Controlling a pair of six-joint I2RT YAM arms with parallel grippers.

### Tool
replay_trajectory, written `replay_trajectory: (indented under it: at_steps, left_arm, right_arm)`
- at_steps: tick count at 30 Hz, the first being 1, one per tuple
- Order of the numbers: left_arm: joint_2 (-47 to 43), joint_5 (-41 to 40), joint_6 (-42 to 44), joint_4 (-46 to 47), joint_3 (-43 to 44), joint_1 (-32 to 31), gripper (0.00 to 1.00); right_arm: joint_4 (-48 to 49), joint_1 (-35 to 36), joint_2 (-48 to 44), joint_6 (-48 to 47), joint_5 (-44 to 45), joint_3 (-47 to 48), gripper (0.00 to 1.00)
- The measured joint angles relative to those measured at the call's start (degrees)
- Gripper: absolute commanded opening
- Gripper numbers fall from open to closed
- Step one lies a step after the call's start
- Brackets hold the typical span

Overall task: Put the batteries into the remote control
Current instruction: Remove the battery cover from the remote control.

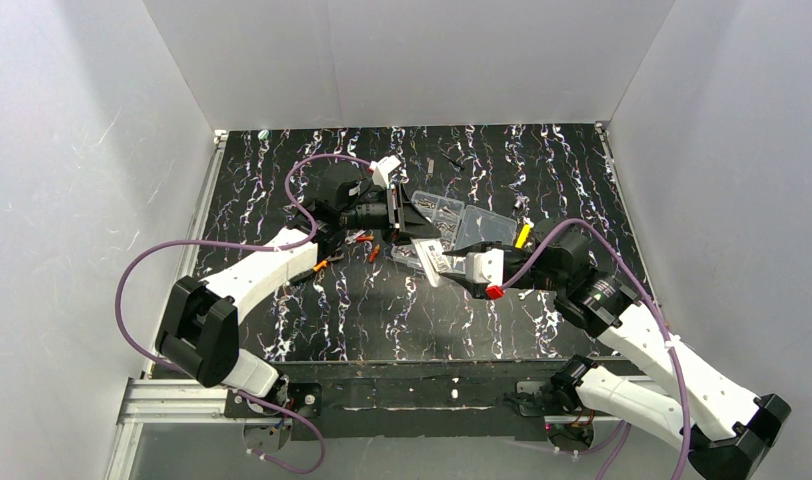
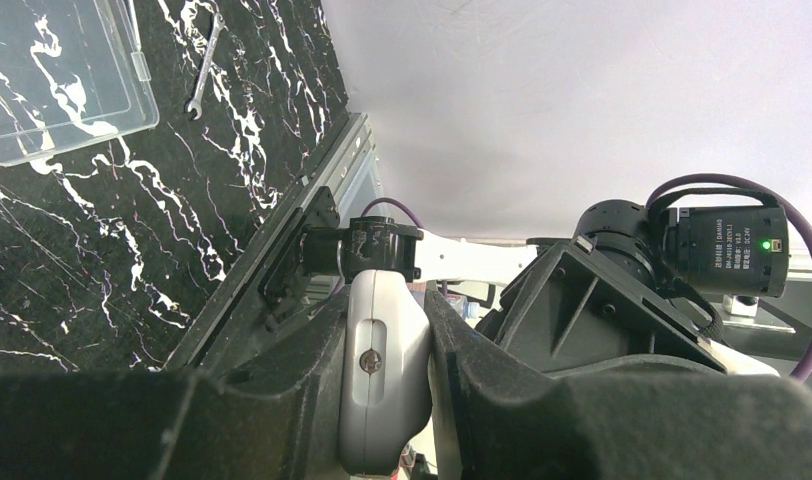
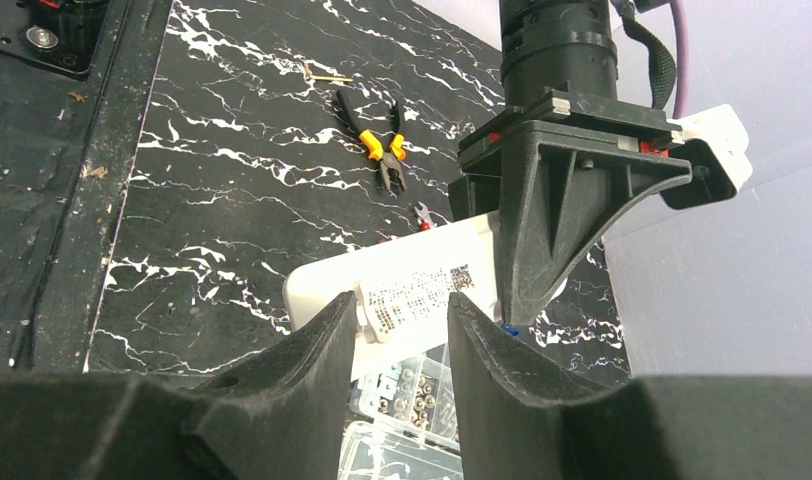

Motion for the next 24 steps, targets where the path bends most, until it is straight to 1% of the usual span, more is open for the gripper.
replay_trajectory:
  at_steps: [24]
  left_arm:
    - [0.7, 0.5, -0.6, 0.0, 0.0, -0.5, 0.00]
  right_arm:
    - [-2.1, 0.0, -1.3, -0.7, 0.8, -0.9, 0.47]
